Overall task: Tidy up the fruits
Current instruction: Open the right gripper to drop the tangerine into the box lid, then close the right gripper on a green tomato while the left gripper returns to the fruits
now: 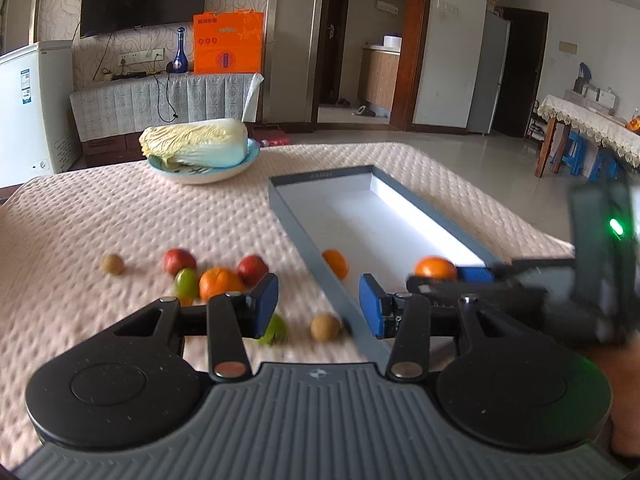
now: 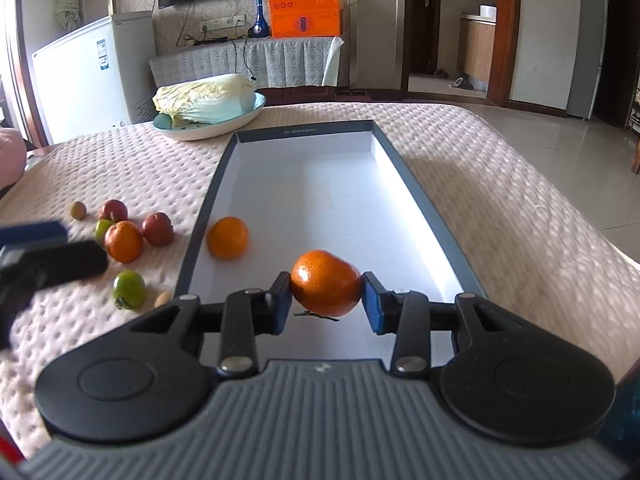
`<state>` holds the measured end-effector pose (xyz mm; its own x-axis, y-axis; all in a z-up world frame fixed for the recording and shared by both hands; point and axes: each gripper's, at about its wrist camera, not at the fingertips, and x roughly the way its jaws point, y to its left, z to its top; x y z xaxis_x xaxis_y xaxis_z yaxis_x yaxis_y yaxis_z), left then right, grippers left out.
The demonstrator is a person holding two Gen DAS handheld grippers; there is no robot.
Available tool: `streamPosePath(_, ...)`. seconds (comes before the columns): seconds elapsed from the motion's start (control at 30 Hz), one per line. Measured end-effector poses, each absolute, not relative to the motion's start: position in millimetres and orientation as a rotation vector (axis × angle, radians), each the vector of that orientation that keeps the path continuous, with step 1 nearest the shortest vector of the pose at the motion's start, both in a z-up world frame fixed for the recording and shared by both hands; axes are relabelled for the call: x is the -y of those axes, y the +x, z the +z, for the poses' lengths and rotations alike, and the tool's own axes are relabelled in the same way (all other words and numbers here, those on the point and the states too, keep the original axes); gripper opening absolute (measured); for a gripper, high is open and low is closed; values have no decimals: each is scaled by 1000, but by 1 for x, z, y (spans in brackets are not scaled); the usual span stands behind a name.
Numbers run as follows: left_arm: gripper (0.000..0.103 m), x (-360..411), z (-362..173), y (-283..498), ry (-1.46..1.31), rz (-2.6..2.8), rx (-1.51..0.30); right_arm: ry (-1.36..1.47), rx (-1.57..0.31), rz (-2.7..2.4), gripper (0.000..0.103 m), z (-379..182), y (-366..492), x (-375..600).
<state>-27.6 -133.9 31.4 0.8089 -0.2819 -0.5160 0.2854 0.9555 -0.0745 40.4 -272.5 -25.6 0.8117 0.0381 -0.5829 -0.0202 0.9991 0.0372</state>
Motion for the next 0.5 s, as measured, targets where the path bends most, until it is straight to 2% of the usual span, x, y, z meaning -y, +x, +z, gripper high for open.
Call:
streamPosePath(0.2, 51, 122, 25, -31, 23, -275, -563, 37, -623, 4, 42, -26, 45, 269)
streamPosePath(0.3, 51, 109, 21, -26, 12, -230, -580, 42, -601, -13, 58, -24, 44, 269)
streamPosePath(0.5, 51, 85, 15, -13, 15, -143, -597, 34, -541, -45, 59, -17, 37, 274)
